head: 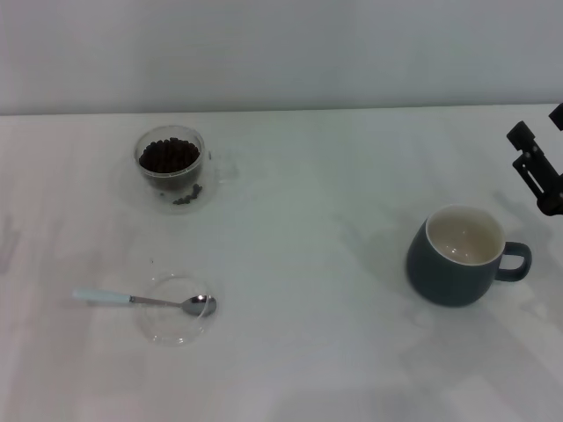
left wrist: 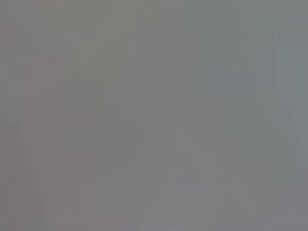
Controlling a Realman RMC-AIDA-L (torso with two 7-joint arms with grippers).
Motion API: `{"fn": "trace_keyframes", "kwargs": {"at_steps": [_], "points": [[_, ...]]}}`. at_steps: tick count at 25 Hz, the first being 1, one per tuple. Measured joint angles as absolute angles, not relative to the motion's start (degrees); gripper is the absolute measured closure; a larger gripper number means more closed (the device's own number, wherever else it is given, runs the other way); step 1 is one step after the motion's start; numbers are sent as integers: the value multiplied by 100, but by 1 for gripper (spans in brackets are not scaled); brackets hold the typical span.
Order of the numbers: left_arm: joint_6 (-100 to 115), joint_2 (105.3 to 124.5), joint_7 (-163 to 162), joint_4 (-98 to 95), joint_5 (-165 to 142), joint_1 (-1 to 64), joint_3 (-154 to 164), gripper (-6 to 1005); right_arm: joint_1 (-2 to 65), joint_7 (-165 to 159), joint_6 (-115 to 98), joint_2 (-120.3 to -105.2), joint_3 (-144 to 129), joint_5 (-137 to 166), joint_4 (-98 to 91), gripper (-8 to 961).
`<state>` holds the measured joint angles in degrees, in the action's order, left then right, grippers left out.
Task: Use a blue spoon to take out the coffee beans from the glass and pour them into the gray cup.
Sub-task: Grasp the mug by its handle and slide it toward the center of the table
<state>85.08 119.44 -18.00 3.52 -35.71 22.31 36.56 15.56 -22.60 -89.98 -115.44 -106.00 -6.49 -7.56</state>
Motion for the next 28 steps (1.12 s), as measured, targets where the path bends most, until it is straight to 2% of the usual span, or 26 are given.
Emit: {"fn": "trace_keyframes", "kwargs": {"at_steps": [28], "points": [[8508,11962,-1828,396,-3595,2206,3674,166,1564,-2241,-8930,-11549,-10617,-651,-803,337]]}}
